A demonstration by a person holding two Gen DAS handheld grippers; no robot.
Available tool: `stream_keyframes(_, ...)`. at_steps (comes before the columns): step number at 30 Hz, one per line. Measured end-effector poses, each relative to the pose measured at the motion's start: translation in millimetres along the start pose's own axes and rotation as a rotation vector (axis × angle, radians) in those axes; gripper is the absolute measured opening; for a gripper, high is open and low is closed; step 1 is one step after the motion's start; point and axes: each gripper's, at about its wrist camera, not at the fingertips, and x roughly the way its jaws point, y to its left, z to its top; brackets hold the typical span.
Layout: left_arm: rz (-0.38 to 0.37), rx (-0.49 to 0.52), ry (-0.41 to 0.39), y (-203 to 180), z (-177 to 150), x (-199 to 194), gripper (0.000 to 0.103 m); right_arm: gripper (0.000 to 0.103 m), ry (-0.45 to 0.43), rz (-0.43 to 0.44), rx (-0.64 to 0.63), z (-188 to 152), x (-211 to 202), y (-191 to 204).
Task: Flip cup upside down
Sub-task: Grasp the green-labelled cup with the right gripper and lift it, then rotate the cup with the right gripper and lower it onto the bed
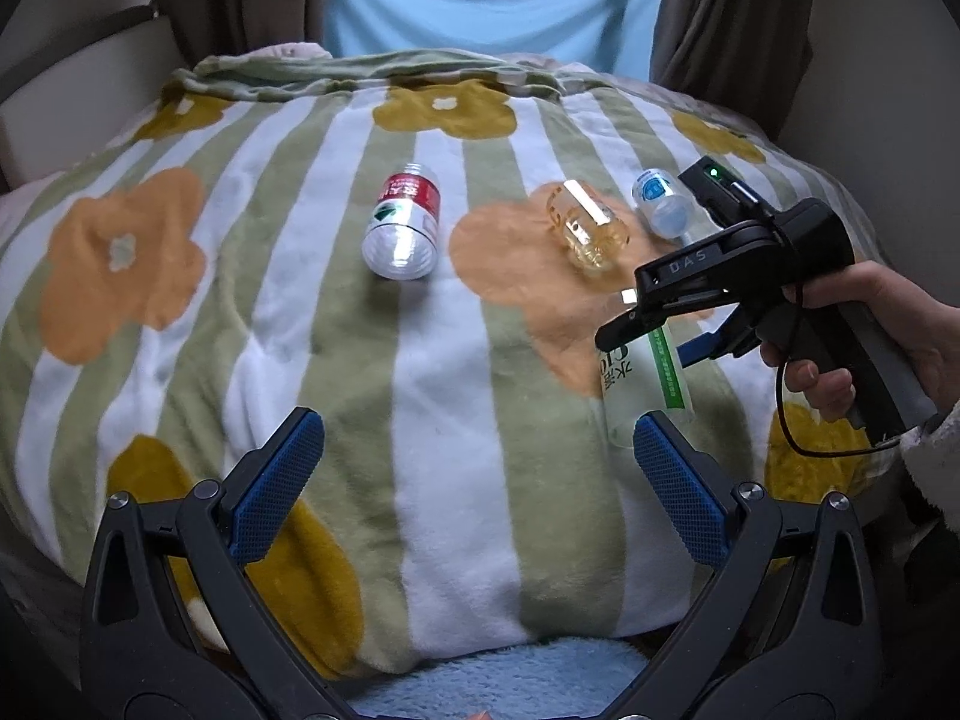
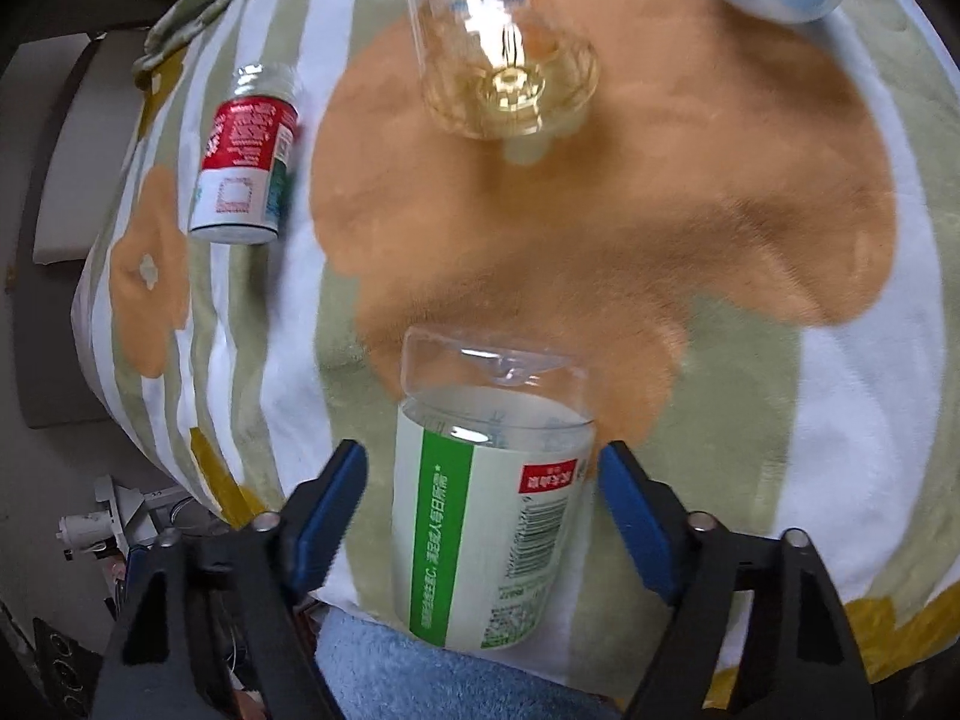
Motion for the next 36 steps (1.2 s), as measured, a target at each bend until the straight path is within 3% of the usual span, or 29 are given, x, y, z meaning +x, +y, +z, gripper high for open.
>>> stream_keyframes(3,-0.014,-0.004,0.006,1,1,3,0.103,0.062,0.002,-0.012,0.005,3,2,1)
stream_keyframes(10,-0.024,-0.014,0.007,3,-1,2,0.103,0.06,-0.051,0.002,-0.003,3,-9,0)
stream_keyframes(12,-0.02,-0.021,-0.012,5,-1,-3,0.103,0.06,-0.14,0.023,-0.055,-2,-27,5)
stream_keyframes(16,-0.026,-0.074,-0.075,12,-3,-16,0.103,0.06,-0.465,-0.011,-0.286,-34,-65,32)
stream_keyframes(19,-0.024,-0.089,-0.096,15,-1,-19,0.103,0.06,-0.678,-0.099,-0.421,-64,-64,41)
stream_keyframes(21,-0.019,-0.085,-0.103,15,0,-21,0.103,0.06,-0.754,-0.132,-0.458,-74,-50,39)
stream_keyframes(29,0.001,-0.063,-0.086,14,-1,-16,0.103,0.06,-0.791,-0.192,-0.48,-69,-12,30)
stream_keyframes(36,-0.017,-0.061,-0.07,10,-1,-10,0.103,0.06,-0.727,-0.238,-0.531,-86,-16,30)
